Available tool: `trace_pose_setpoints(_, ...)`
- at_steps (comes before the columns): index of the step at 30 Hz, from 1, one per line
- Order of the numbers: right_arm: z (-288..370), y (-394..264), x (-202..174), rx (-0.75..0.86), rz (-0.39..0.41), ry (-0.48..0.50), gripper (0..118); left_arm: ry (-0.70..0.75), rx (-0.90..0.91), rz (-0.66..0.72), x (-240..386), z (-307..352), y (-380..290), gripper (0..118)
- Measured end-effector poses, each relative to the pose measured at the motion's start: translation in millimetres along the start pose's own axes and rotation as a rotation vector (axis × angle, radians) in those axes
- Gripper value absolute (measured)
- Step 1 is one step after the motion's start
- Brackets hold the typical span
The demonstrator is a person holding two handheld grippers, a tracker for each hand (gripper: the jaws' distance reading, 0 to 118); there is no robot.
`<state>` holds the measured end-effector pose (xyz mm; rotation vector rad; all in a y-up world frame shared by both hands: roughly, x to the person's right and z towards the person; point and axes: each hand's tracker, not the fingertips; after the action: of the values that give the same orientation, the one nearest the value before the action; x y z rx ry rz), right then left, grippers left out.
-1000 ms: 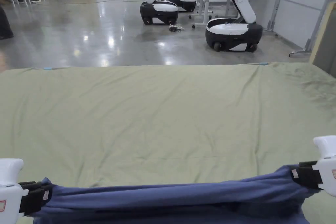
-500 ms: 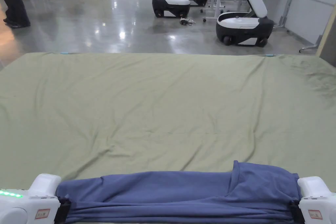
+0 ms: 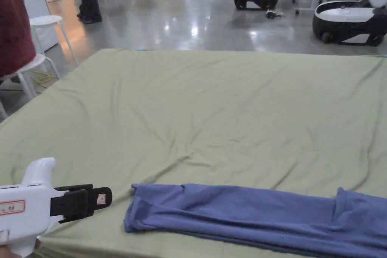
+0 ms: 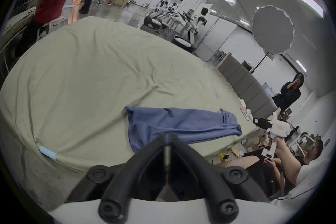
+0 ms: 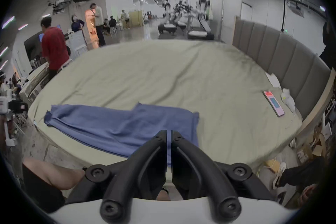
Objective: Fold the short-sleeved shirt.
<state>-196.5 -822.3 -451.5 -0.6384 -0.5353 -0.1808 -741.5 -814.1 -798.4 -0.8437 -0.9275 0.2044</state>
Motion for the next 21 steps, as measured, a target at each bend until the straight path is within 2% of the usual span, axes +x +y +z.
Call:
trace_pose_setpoints(1, 6, 2, -8, 0.002, 0.018, 0.033, 3, -0.007, -0.014, 0.034, -10, -5, 4, 0)
trace_pose_setpoints(3, 11, -1, -24, 0.017, 0.03, 0.044, 3, -0.123, -0.082, 0.119, -31, -21, 6, 0)
trace_pose_setpoints(6, 19, -1, -42, 0.014, 0.034, 0.08, 3, -0.157, -0.126, 0.206, -65, -59, 1, 0)
trace_pose_setpoints(8, 26, -1, -50, 0.012, 0.037, 0.086, 3, -0.243, -0.186, 0.352, -96, -86, 2, 3)
trace_pose_setpoints(9, 29, -1, -52, 0.012, 0.04, 0.091, 3, -0.267, -0.204, 0.406, -108, -97, 1, 20)
trace_pose_setpoints(10, 42, 7, -77, 0.008, 0.045, 0.091, 3, -0.295, -0.218, 0.431, -129, -107, 1, 67)
trace_pose_setpoints(11, 46, 7, -81, 0.003, 0.05, 0.083, 3, -0.301, -0.244, 0.428, -146, -117, 1, 101)
trace_pose_setpoints(12, 48, 7, -83, 0.0, 0.053, 0.08, 3, -0.298, -0.261, 0.4, -152, -124, 0, 116)
trace_pose_setpoints(14, 51, 6, -82, -0.006, 0.055, 0.065, 3, -0.457, -0.18, 0.426, -166, -130, -3, 118)
trace_pose_setpoints(15, 51, 7, -83, -0.012, 0.05, 0.057, 3, -0.482, -0.176, 0.449, -165, -131, -3, 118)
trace_pose_setpoints(17, 48, 9, -86, -0.028, 0.031, 0.041, 3, -0.453, -0.2, 0.442, -162, -150, -2, 118)
trace_pose_setpoints(21, 37, 16, -99, -0.04, 0.017, 0.023, 3, -0.487, -0.269, 0.286, -138, -182, 7, 118)
